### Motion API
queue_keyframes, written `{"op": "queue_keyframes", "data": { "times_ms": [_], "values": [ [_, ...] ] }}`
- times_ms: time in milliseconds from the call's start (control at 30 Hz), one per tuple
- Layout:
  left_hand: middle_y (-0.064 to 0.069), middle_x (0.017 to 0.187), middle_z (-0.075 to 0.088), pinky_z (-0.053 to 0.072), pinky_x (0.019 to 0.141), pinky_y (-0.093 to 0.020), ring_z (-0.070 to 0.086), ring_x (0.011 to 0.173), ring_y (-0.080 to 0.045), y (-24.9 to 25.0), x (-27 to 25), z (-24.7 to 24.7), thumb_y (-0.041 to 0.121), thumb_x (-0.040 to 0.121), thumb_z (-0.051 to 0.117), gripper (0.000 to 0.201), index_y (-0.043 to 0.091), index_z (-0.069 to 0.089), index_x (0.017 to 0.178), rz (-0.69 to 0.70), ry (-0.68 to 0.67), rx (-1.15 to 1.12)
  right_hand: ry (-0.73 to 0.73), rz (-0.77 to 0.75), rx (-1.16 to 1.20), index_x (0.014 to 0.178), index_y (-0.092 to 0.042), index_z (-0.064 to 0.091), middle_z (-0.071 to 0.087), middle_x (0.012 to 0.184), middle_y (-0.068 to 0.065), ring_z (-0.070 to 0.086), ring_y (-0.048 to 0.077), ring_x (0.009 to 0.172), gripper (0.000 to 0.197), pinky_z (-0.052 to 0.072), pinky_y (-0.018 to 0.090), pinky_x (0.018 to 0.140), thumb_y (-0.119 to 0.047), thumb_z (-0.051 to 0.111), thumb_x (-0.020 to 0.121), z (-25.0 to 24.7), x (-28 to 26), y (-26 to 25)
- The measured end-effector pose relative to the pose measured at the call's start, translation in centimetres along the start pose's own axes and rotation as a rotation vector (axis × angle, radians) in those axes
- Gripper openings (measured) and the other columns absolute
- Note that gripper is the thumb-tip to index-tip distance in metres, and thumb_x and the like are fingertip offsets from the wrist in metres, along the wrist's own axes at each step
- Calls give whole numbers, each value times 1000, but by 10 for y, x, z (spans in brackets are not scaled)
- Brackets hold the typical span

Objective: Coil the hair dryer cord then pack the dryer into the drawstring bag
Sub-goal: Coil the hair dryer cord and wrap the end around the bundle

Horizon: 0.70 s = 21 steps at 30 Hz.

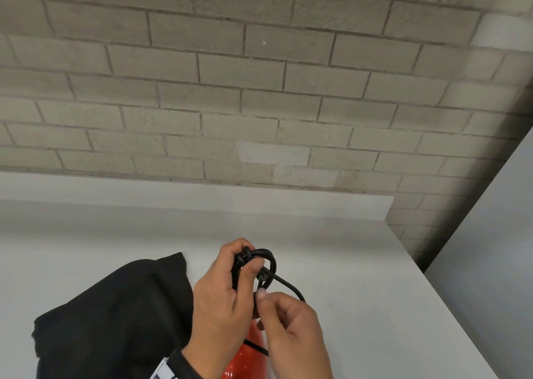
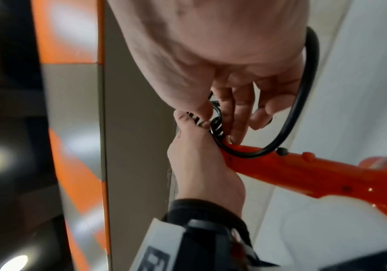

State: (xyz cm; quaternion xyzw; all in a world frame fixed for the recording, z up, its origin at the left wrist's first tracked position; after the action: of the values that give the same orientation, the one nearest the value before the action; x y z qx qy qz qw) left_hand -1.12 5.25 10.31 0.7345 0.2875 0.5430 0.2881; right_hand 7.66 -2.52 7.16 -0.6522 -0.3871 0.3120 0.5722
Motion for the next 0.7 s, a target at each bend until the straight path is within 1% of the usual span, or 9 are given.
{"op": "queue_keyframes", "data": {
  "times_ms": [67, 133, 200, 267, 333, 400, 500, 567, 700],
  "values": [
    [17, 91, 62, 43, 60, -5, 62, 74, -3, -1, -1, 0, 46, 88, 46, 12, 41, 52, 97, 3, 1, -9, -39, 47, 54, 58, -13, 69, 63, 43, -7, 55, -2, 39, 36, 40, 6, 46, -16, 60, 93, 1, 2, 1],
    [15, 89, 62, 43, 59, -7, 62, 72, -5, -1, -2, 1, 46, 87, 47, 12, 41, 53, 96, 6, -1, -19, -60, 66, 97, 54, -15, 66, 61, 42, -3, 50, 2, 37, 38, 41, 12, 47, -15, 62, 92, 1, 1, 3],
    [14, 87, 63, 43, 59, -8, 62, 70, -6, 0, -4, 1, 46, 87, 47, 11, 41, 53, 95, 9, -3, -26, -103, 89, 150, 56, -16, 62, 59, 45, -1, 48, 10, 40, 37, 42, 20, 50, -23, 61, 92, 3, 1, 5],
    [11, 85, 63, 47, 58, -12, 64, 67, -8, -1, -4, 0, 48, 88, 46, 12, 44, 52, 98, 6, -4, -21, -155, 90, 206, 58, -15, 56, 53, 47, 2, 41, 14, 41, 29, 37, 26, 49, -31, 57, 83, 0, -2, 5],
    [11, 86, 63, 49, 56, -14, 66, 66, -9, -4, -2, -3, 49, 89, 45, 12, 47, 51, 98, -9, 11, -19, -214, 62, 229, 63, -15, 53, 39, 47, 0, 32, 12, 42, 26, 31, 23, 47, -36, 58, 78, -7, -7, 5],
    [13, 86, 63, 47, 56, -9, 66, 66, -6, -6, 0, -7, 48, 89, 45, 13, 44, 53, 98, -19, 25, -30, -261, 4, 166, 68, -17, 54, 33, 50, -6, 32, 11, 46, 27, 30, 23, 50, -42, 58, 78, -16, -12, 6],
    [14, 85, 63, 43, 57, -5, 64, 68, -2, -2, -1, -4, 46, 89, 47, 12, 42, 53, 97, -15, -1, -38, -262, -120, -5, 73, -24, 55, 41, 56, -6, 39, 11, 54, 34, 35, 26, 60, -57, 58, 80, -31, -16, 6],
    [15, 87, 62, 44, 58, -5, 64, 70, -2, 1, -4, 0, 47, 89, 46, 14, 39, 54, 97, -3, -20, -33, -239, -192, -8, 72, -29, 57, 46, 58, -4, 42, 10, 55, 41, 39, 22, 61, -70, 55, 77, -36, -18, 5],
    [17, 91, 60, 42, 62, -2, 61, 74, -2, 5, -5, 5, 42, 90, 47, 15, 33, 53, 100, 32, -51, 4, -166, -281, 39, 75, -26, 61, 57, 68, 3, 49, 13, 61, 47, 41, 23, 64, -72, 52, 78, -43, -15, -4]
  ]
}}
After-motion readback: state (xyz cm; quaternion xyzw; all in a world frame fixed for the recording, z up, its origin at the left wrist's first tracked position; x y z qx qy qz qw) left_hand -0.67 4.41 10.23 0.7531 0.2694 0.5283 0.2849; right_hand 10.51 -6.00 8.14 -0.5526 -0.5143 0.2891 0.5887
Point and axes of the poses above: each hand's wrist, its own x-axis towards the middle knuckle, its own z-axis out of the palm, y = z × x, the point moved 6 cm from there along x, towards the middle knuckle
